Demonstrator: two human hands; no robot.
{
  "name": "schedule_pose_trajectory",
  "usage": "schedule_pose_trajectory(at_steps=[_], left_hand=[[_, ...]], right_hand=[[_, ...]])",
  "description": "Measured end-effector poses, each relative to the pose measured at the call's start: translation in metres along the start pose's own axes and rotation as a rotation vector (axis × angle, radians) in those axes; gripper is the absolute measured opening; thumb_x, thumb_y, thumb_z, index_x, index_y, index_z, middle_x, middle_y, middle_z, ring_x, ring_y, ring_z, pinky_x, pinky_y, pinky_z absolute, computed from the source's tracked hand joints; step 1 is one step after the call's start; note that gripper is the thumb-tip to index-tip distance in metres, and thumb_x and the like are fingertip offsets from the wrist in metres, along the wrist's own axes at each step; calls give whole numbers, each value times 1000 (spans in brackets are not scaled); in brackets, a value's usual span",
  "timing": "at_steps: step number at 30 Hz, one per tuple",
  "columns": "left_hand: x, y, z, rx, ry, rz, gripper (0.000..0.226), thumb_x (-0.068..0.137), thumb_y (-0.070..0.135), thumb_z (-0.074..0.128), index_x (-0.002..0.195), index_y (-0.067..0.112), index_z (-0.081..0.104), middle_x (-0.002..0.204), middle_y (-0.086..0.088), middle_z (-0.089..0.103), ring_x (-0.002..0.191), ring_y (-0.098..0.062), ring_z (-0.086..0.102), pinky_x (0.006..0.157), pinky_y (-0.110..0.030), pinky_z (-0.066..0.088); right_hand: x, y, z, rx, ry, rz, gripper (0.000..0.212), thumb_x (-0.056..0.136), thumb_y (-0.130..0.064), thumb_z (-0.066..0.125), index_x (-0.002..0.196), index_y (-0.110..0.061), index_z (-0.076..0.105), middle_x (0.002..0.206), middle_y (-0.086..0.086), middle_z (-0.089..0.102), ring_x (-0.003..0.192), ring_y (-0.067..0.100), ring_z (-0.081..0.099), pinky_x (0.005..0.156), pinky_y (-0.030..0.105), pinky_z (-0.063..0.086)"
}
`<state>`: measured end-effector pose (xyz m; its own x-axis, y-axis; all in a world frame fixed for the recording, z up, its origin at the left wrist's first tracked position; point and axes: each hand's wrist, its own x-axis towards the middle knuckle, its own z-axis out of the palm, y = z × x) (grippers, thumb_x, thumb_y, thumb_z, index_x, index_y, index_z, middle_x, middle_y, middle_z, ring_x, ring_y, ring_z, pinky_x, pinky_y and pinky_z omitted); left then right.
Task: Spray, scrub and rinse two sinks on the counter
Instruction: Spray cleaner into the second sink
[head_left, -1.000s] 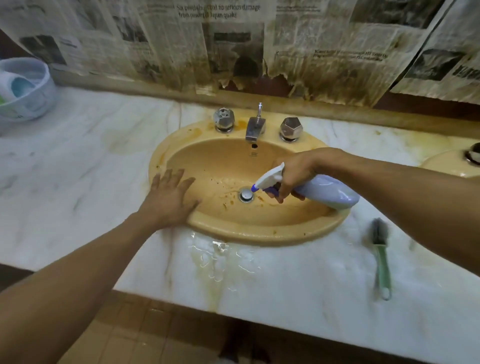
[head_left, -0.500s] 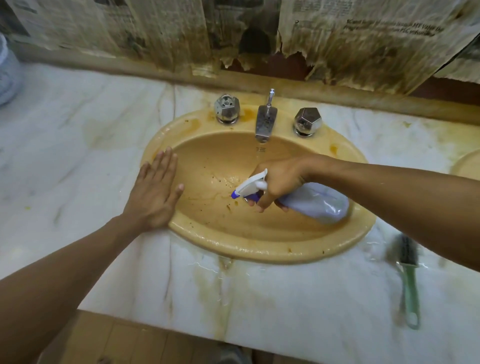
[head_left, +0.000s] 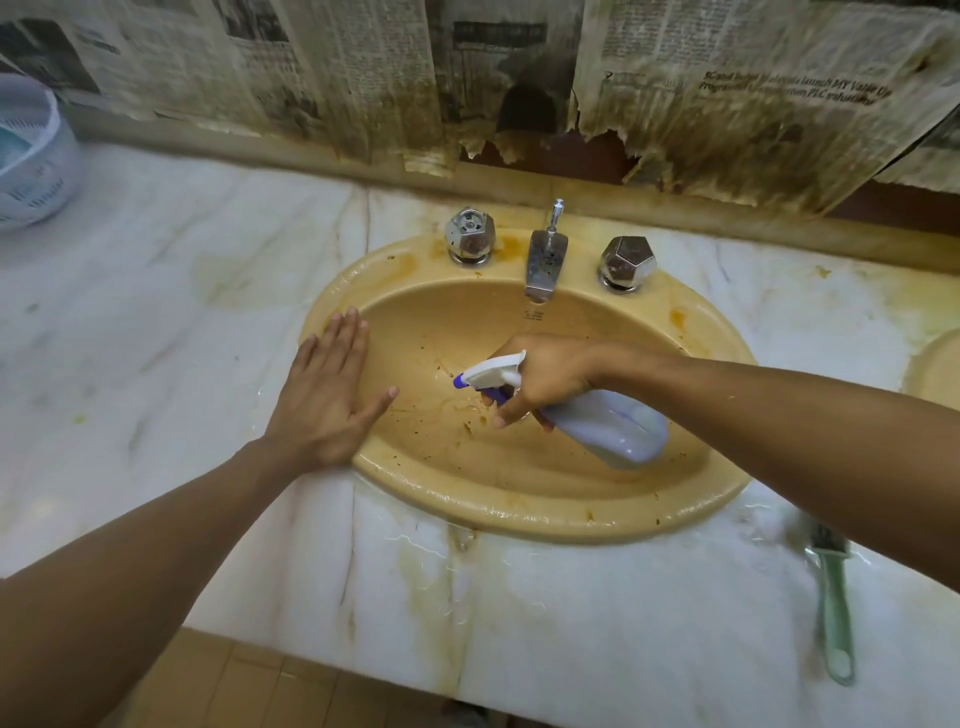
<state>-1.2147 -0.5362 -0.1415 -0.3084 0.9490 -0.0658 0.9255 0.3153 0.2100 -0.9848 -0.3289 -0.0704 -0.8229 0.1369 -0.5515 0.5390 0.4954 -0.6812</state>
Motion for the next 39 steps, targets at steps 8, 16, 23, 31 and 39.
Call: schedule_pose_trajectory(at_steps=[8, 16, 23, 31, 39], left_hand=[[0, -1, 0, -5, 13, 9, 83, 98, 65, 17, 165, 19, 1, 171, 4, -14, 156, -10, -18, 128, -39, -4], [1, -4, 1, -2, 42, 20, 75, 99, 56, 26, 165, 23, 14, 172, 6, -8, 159, -16, -9, 128, -39, -3], [3, -5, 0, 8, 18, 8, 77, 97, 53, 30, 165, 25, 9, 171, 10, -13, 158, -15, -13, 128, -39, -5], [7, -7, 1, 11, 4, -7, 80, 98, 60, 20, 165, 24, -3, 170, 11, -16, 157, -11, -15, 128, -38, -5], [9, -6, -1, 17, -11, -32, 80, 96, 63, 17, 165, 26, -5, 170, 13, -17, 156, -9, -16, 128, -36, -6]], right_hand=[[2, 3, -2, -42, 4, 29, 22, 83, -25, 80, 79, -11, 64, 76, 16, 72, 55, 35, 69, 66, 46, 61], [8, -14, 11, -131, -3, 28, 20, 86, -30, 79, 82, -18, 64, 70, -4, 73, 54, 26, 72, 67, 37, 61], [-21, -14, -3, -308, -119, 117, 23, 86, -35, 78, 84, -18, 63, 74, 1, 74, 51, 23, 71, 67, 35, 60], [-62, 3, -11, -203, -61, 171, 23, 89, -31, 76, 81, -13, 63, 69, 5, 73, 54, 29, 71, 61, 26, 53], [-85, 4, -3, -90, -132, 126, 17, 86, -30, 79, 89, -17, 70, 82, 3, 74, 57, 35, 70, 55, 24, 51]])
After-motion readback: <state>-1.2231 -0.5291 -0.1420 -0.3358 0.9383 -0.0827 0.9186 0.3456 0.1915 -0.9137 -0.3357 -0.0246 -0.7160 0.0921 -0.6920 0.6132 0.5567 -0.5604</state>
